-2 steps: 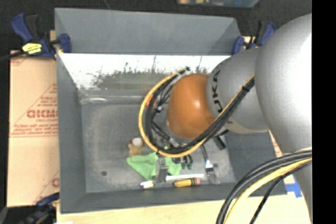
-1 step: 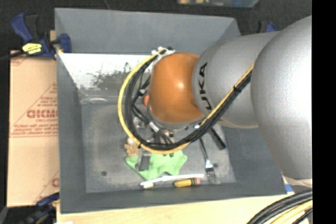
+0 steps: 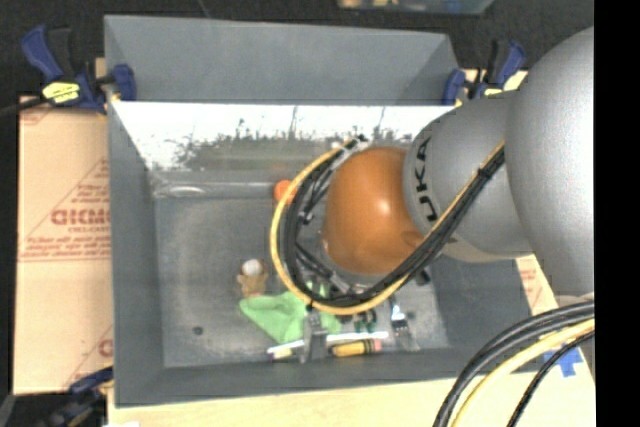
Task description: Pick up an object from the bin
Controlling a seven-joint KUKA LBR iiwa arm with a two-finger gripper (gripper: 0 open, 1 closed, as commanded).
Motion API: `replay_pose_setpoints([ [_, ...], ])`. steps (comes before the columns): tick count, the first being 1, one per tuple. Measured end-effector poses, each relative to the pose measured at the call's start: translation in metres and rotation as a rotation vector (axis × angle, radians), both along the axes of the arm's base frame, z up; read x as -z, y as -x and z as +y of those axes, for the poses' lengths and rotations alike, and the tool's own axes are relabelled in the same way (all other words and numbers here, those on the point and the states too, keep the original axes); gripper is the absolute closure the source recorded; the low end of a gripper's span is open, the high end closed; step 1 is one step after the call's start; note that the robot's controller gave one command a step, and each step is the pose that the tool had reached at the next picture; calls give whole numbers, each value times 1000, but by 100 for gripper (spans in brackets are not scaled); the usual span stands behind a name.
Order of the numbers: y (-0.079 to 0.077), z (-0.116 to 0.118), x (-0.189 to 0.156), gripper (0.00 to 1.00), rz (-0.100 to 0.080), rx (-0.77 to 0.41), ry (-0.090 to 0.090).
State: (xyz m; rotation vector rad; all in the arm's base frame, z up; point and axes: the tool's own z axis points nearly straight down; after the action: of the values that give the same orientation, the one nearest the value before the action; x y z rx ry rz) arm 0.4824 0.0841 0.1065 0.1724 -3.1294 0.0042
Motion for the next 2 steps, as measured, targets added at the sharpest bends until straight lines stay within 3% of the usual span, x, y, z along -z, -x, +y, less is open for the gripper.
replay_pose_setpoints([
  [1,-58,14,36,0,-29,268,-4],
  [2,-8,-19,35,100,-8,150,-1],
])
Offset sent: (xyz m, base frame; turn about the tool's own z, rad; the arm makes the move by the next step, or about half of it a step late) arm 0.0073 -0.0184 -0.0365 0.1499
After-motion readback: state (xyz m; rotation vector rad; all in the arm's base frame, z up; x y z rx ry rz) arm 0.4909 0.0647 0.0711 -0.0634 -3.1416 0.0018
